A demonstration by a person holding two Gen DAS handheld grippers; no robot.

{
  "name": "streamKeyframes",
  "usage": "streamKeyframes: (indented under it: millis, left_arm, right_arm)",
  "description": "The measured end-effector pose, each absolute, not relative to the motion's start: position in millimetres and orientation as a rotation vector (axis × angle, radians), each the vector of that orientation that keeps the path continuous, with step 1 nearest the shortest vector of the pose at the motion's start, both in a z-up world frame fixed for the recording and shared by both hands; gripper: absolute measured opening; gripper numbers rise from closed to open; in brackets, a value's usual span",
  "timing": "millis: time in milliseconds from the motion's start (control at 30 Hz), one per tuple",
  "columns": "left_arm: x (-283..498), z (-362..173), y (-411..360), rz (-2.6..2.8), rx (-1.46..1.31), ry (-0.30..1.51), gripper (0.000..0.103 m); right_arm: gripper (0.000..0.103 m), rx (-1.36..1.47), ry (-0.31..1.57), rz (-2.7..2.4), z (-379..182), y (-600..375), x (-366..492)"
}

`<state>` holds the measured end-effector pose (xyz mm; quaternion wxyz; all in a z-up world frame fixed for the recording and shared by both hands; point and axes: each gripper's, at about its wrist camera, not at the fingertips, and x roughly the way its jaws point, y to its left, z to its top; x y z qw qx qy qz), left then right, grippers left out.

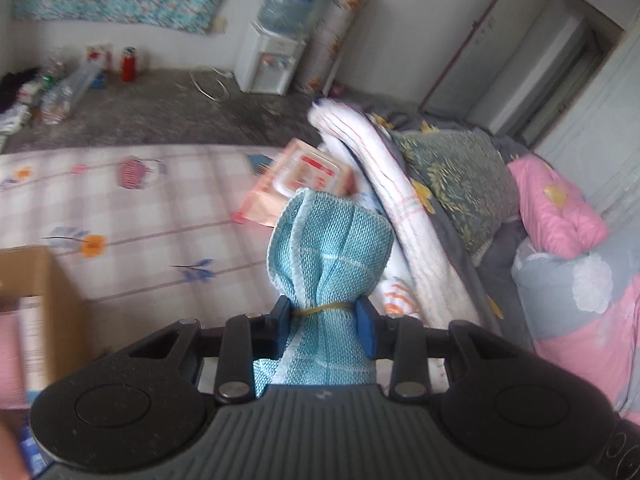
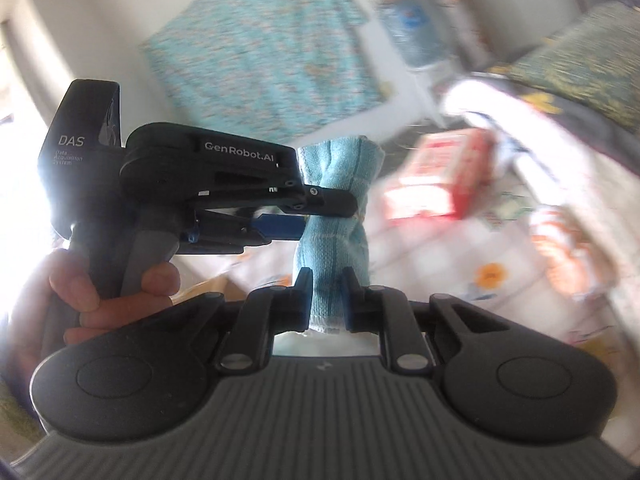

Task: Organize soft objects
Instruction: 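Carry the blue towel bundle with both grippers and lower it beside the plush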

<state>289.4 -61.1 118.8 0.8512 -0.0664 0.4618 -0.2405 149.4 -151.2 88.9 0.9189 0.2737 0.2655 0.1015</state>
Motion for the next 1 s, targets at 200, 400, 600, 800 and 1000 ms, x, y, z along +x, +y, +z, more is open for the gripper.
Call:
streamKeyframes:
  millis: [200,400,600,800,1000]
  left_arm:
    - [248,146,56,-0.313,-0.173,0.886,0.035]
    - [219,127,166,-0.114,-0.244,0.897,0.036]
    - [207,95,240,0.005,-0.290,0.915,0.036]
    - [226,57,275,0.063,-0.233,0.986,0.045]
    - [221,47,301,0.099,-0.302,0.983,0.050]
  right_arm:
    - [0.014,0.500,0.561,0.432,112,-51,144]
    - [0.014,0.424,0.664,0.624,113,66,142]
    - [0.014,0.364,0.752,0.695,104,154,141]
    - [0.016,0.357,0.826,0.725,97,204,152]
    - [0.023,0.363,0.871,0.702,86,199,150]
